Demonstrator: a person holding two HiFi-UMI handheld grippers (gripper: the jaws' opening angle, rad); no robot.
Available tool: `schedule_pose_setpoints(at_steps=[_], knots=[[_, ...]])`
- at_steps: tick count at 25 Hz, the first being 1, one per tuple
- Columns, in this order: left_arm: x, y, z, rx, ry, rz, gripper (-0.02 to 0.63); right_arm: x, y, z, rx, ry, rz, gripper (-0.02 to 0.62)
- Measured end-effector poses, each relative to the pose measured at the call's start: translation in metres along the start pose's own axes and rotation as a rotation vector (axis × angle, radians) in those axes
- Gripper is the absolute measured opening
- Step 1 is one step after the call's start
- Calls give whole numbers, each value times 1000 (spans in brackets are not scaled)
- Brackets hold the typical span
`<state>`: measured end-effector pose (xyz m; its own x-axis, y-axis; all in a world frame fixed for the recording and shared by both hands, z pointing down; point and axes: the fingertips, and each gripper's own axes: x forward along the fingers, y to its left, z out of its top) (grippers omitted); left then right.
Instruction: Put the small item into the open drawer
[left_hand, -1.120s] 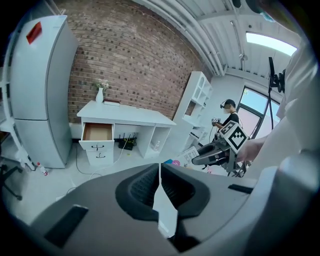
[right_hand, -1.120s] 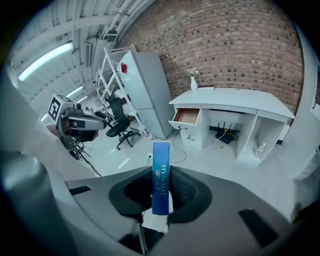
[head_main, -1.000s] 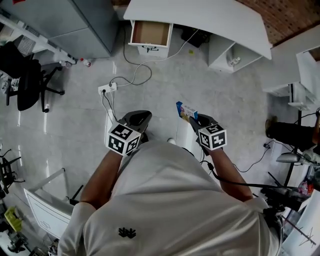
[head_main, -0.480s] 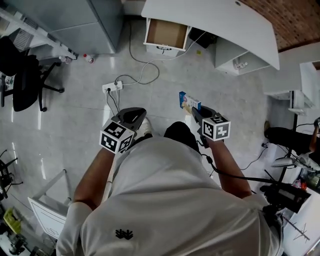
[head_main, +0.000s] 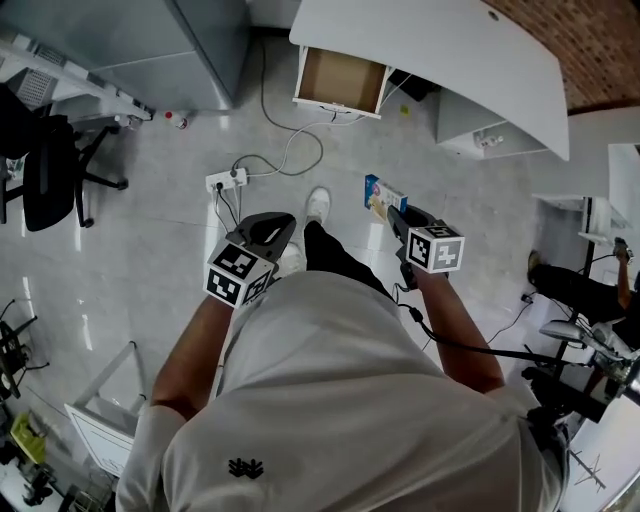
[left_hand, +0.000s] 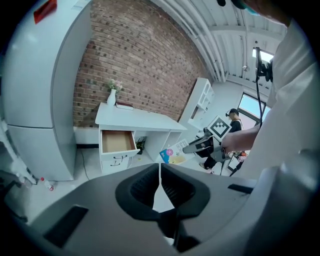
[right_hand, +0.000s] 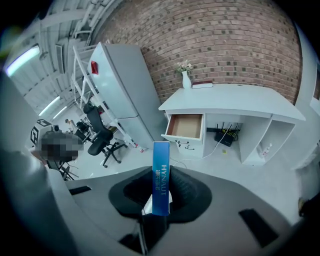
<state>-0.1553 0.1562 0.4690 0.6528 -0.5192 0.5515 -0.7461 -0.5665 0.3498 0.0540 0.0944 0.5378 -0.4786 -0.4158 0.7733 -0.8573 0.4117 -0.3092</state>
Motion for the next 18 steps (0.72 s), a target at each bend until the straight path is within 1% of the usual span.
schedule_pose_setpoints(at_steps=[6, 10, 12, 14, 18], knots=[[49, 54, 69, 18, 38, 27, 31, 56, -42, 76, 60, -7, 34, 98], [85, 87, 109, 30, 39, 56, 31, 90, -71, 113, 87, -17, 45, 98], [104, 97, 127, 48, 44, 60, 31, 103, -84, 131, 95, -33, 46, 98], [119, 101, 142, 54, 52, 48, 31, 113, -92, 143, 113, -43, 46, 98], [134, 104, 161, 67, 73, 15, 31, 129, -101, 159, 182, -64, 45, 98]])
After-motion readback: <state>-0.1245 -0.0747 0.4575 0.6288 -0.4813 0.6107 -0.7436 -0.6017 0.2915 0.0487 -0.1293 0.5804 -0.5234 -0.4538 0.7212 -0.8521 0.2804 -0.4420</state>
